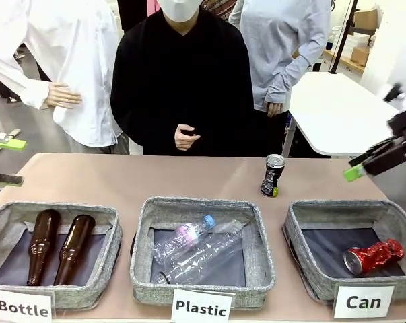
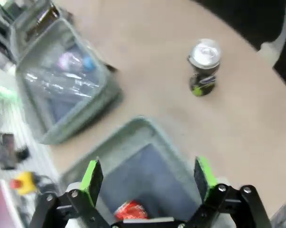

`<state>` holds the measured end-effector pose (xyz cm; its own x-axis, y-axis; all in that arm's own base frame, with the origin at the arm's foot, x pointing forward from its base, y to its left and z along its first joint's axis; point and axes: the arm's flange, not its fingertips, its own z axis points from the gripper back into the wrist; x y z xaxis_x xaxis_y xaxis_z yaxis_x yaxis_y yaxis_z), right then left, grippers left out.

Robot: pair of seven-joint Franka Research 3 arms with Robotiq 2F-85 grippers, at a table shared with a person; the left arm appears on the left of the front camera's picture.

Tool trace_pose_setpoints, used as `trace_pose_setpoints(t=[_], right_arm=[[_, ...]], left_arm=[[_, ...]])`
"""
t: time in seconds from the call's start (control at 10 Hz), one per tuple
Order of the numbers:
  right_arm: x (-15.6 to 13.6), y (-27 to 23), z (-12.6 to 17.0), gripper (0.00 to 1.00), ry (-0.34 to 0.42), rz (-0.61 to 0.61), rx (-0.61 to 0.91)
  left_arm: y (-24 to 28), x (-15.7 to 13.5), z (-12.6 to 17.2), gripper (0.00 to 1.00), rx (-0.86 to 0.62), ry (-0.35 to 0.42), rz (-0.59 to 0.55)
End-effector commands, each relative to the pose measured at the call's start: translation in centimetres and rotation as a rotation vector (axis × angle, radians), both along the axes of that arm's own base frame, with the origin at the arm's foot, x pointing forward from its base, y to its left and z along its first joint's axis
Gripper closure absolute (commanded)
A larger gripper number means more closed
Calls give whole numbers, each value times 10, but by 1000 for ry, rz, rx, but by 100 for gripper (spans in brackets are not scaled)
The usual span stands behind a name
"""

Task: Sort the can waste into the basket.
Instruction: Pick up the can waste from the table and place it in the right Fabric basket.

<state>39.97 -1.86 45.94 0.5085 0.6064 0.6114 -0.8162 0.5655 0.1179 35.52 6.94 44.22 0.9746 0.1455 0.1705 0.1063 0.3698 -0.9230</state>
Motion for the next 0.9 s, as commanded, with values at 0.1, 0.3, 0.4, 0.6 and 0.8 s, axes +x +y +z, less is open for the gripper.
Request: trace_pose_setpoints(t=[0.1, 0.3, 0.4, 0.6, 0.8], right_arm=[[1, 9, -30, 0, -220, 93, -48], [9, 5, -19, 0, -169, 89, -108], [9, 5, -19, 0, -169, 89, -108], [6, 6, -27, 0, -148, 48, -115], [47, -5, -34, 0, -197, 291, 13]], left_arm=[[1, -3, 2, 0, -5, 6, -7], [1, -3, 2, 0, -5, 6, -7], [1, -3, 2, 0, -5, 6, -7], [1, -3, 2, 0, -5, 6, -7], [1, -3, 2, 0, -5, 6, -7]])
